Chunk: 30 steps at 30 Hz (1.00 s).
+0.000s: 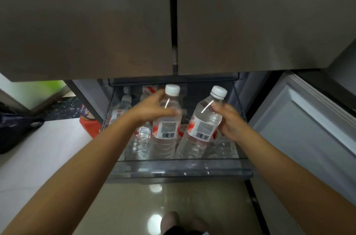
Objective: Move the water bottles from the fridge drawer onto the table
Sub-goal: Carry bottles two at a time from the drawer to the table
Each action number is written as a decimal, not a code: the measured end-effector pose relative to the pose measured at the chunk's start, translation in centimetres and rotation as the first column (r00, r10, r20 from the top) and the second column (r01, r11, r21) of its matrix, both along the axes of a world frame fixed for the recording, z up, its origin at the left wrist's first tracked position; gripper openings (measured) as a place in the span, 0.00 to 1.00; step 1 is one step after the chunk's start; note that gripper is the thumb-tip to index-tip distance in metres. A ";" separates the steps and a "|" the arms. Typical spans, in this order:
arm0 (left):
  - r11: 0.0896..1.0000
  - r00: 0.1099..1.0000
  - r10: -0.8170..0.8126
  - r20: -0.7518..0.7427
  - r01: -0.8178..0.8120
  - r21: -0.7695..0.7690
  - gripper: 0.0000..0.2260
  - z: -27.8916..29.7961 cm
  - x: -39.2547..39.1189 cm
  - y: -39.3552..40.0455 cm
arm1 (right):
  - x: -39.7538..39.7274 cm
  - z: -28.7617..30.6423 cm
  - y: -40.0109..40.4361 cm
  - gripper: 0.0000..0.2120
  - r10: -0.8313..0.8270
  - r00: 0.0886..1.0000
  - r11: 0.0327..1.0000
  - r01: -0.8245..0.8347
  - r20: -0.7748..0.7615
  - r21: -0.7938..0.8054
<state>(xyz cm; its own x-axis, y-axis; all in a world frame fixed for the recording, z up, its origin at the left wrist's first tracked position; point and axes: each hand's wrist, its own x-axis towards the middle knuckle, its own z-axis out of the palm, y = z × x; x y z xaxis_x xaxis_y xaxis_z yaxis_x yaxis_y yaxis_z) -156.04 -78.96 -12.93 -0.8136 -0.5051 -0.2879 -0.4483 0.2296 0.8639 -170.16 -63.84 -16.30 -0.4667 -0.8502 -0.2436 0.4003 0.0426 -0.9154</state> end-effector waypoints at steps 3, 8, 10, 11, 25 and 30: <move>0.999 0.998 0.033 -0.060 -0.031 0.027 0.07 1.0 0.9 1.2 | 0.2 1.5 -0.2 0.07 -0.040 0.983 0.999 0.037 -0.181 -0.020; 0.943 0.925 0.323 -0.202 -0.332 -0.008 0.10 0.8 3.5 3.6 | 2.7 1.8 0.5 0.14 -0.179 0.903 0.984 0.164 -0.392 -0.073; 0.870 0.816 0.480 -0.321 -0.489 0.060 0.12 0.0 4.8 4.4 | 3.6 1.9 0.6 0.14 -0.182 0.840 0.983 0.153 -0.510 -0.099; 0.829 0.746 0.541 -0.388 -0.551 0.095 0.13 -0.3 5.6 4.6 | 4.2 2.1 0.4 0.13 -0.158 0.808 0.987 0.114 -0.568 -0.113; 0.546 0.388 0.583 -0.714 -0.838 -0.010 0.05 6.7 18.9 7.3 | 16.9 12.4 -5.0 0.15 -0.021 0.704 0.905 -0.289 -0.710 -0.313; 0.353 0.264 0.688 -0.676 -0.936 -0.007 0.06 7.1 29.7 8.8 | 28.0 13.0 -5.9 0.07 0.132 0.683 0.863 -0.436 -0.718 -0.256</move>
